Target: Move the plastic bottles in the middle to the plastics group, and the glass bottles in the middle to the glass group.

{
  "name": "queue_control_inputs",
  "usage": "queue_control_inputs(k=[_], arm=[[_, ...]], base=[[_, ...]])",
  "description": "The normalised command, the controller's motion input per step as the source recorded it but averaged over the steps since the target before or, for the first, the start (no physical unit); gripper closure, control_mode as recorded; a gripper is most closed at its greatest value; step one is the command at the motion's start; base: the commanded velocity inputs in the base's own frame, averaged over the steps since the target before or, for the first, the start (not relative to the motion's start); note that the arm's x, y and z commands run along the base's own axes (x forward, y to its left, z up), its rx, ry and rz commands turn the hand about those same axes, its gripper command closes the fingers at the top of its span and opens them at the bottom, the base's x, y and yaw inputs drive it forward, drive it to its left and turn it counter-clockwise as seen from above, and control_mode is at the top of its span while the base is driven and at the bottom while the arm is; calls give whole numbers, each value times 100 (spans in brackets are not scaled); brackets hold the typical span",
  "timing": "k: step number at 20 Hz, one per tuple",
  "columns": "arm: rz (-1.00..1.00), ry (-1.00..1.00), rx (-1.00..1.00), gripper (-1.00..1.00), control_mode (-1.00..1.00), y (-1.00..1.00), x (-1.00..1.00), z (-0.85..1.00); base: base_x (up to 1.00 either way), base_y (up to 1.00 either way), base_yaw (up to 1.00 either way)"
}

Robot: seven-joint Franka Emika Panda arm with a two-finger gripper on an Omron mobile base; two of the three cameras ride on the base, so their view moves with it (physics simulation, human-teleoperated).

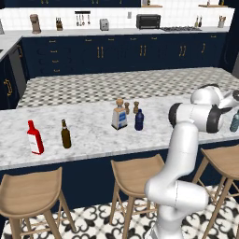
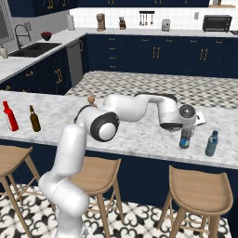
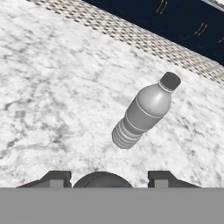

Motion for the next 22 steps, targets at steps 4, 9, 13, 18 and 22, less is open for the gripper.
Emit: queue_control_inputs(k=[4, 9, 13, 18, 22], arm=[[0, -2, 0, -100, -100, 12, 0, 7], [0, 0, 0, -100, -100, 8, 0, 26], [0, -3, 0, -100, -100, 29, -9, 50], [-5, -1, 0, -100, -100, 60, -29, 43], [-8, 0, 0, -100, -100, 69, -16, 37]], base=[[0, 0, 0], [0, 0, 0], [0, 0, 0], [0, 0, 0], [0, 0, 0]])
